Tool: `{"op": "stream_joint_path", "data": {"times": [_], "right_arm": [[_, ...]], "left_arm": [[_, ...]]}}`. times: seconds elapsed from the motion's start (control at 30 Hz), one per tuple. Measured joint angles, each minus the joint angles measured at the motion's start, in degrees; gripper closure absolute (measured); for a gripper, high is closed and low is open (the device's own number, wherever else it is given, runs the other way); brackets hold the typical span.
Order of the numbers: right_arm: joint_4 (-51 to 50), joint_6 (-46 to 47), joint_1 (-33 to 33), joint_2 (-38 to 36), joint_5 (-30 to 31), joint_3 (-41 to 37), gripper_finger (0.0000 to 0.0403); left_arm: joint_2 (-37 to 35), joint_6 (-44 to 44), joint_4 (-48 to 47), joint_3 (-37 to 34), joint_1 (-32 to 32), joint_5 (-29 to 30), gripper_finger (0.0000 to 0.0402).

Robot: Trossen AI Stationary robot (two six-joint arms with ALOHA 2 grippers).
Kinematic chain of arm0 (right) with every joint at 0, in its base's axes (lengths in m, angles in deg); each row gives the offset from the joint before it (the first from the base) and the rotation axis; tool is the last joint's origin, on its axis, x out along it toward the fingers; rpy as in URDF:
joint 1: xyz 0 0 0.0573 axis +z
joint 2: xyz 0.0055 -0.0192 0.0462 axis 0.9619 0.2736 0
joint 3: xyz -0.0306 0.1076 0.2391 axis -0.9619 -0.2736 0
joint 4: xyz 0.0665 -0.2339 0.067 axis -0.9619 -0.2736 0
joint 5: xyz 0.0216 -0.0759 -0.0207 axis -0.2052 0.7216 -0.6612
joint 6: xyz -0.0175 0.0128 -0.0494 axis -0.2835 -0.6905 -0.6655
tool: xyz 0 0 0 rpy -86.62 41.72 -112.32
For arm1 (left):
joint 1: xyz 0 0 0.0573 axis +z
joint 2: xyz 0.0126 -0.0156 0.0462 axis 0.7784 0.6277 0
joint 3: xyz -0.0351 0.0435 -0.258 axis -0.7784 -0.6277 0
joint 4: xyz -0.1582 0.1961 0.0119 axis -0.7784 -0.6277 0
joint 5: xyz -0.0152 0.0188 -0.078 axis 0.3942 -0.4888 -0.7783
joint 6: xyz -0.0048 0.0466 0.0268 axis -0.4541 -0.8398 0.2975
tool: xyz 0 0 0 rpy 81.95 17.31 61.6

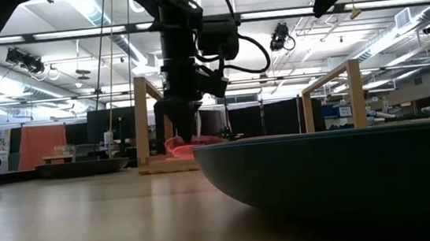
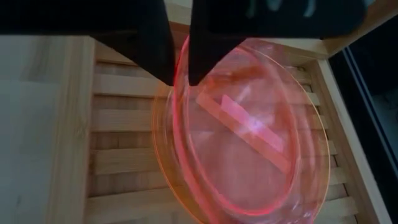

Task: Place and stack plates onto a shelf
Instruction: Stack the small pink plate on top of the small orange plate on the shelf, then stack the small green plate on top of the small pink plate on the shelf

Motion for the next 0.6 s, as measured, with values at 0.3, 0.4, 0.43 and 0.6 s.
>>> {"op": "stream_joint_path", "data": {"times": [0.3,0.4,0.43,0.6], "right_arm": [[-0.12,0.00,0.01,0.00,-0.02,0.00,0.0155],[-0.33,-0.01,0.01,0.00,-0.02,0.00,0.0155],[-0.34,-0.01,0.01,0.00,-0.02,0.00,0.0155],[-0.42,0.00,0.01,0.00,-0.02,0.00,0.0155]], "left_arm": [[0.00,0.02,-0.01,0.00,0.00,0.00,0.0269],[0.00,0.02,0.01,0.00,0.00,0.01,0.0246],[0.00,0.02,0.01,0.00,0.00,0.06,0.0238],[0.00,0.04,0.80,0.00,0.00,0.65,0.0206]]}}
